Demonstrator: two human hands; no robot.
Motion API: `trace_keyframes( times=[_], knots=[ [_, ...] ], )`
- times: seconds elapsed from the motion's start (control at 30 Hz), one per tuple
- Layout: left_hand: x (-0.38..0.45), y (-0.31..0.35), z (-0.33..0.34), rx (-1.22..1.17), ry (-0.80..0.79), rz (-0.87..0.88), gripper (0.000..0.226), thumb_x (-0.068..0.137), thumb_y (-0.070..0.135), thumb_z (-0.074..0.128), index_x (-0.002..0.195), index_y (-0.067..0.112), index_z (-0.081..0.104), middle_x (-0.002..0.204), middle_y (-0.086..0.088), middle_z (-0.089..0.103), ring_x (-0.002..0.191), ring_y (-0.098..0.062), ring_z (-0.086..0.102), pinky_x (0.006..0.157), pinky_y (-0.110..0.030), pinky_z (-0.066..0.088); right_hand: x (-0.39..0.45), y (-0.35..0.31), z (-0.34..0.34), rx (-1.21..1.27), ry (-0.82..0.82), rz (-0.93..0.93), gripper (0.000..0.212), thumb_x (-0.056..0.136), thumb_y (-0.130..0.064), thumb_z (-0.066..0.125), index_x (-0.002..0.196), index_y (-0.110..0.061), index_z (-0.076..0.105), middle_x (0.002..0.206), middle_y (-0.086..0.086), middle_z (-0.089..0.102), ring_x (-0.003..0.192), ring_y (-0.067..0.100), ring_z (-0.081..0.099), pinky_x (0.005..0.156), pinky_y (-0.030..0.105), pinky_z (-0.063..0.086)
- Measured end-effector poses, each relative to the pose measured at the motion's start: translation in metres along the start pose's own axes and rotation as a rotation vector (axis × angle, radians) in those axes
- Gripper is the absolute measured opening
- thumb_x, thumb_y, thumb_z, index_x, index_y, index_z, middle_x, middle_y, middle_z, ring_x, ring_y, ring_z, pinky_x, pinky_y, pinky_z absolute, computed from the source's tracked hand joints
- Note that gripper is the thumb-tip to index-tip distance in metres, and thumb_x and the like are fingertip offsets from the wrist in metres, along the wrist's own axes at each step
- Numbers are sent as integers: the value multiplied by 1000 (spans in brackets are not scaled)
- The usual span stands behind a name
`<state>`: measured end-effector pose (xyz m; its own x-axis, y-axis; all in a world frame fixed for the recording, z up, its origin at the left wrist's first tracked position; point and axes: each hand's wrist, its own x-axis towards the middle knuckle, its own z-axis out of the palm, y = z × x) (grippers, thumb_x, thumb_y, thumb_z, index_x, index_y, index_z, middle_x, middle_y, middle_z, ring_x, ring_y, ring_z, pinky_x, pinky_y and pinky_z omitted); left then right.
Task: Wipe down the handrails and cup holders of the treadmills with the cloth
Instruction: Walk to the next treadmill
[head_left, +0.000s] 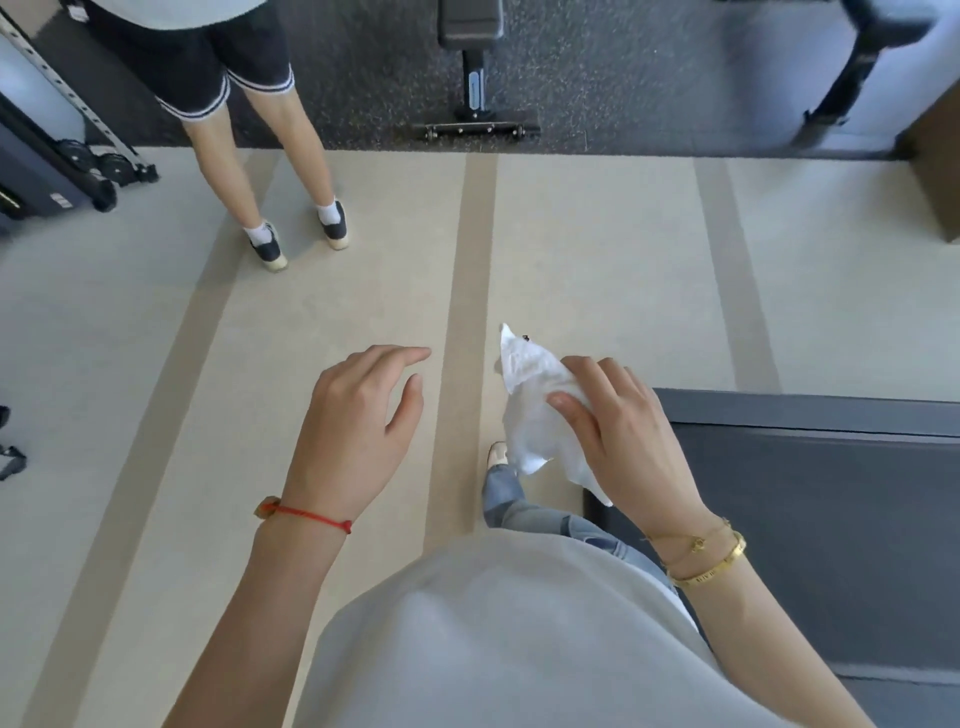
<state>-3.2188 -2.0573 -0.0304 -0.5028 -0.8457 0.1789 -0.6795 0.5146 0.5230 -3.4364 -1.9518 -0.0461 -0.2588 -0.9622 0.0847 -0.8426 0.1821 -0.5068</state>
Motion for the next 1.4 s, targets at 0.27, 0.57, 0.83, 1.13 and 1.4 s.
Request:
trace_keyframes(
  times=[0.27,0.57,0.83,1.13,1.4],
  knots=[
    [169,-3,29,-31,-68,158,22,95,9,57,115,11,67,112,1,69,104,-22,63,93,-45,47,124,36,-33,-24,67,154,36,100,-37,38,115,-10,57,92,5,52,82,26,48,78,41,42],
    [319,9,71,-101,-185,331,24,96,15,52,115,12,67,110,1,68,102,-22,64,93,-47,48,214,82,-42,-38,146,365,29,100,-32,45,118,-12,56,94,3,53,83,25,49,79,37,41],
    [471,27,117,-102,-313,502,22,96,11,58,116,14,67,113,3,68,106,-20,62,94,-38,45,312,133,-48,-5,234,565,33,99,-37,45,118,-12,55,100,3,57,89,24,52,83,35,42],
    [633,72,173,-128,-497,777,24,95,11,56,117,9,66,111,-3,68,105,-25,63,94,-50,48,410,187,-72,-23,407,788,35,98,-39,49,121,-14,55,106,2,60,93,22,53,85,26,34],
    [719,141,237,-178,-674,966,29,96,20,49,119,11,66,115,-1,68,108,-23,63,95,-49,47,450,233,-102,-93,576,970,36,97,-37,53,118,-8,59,104,6,63,91,26,57,88,34,42]
  ],
)
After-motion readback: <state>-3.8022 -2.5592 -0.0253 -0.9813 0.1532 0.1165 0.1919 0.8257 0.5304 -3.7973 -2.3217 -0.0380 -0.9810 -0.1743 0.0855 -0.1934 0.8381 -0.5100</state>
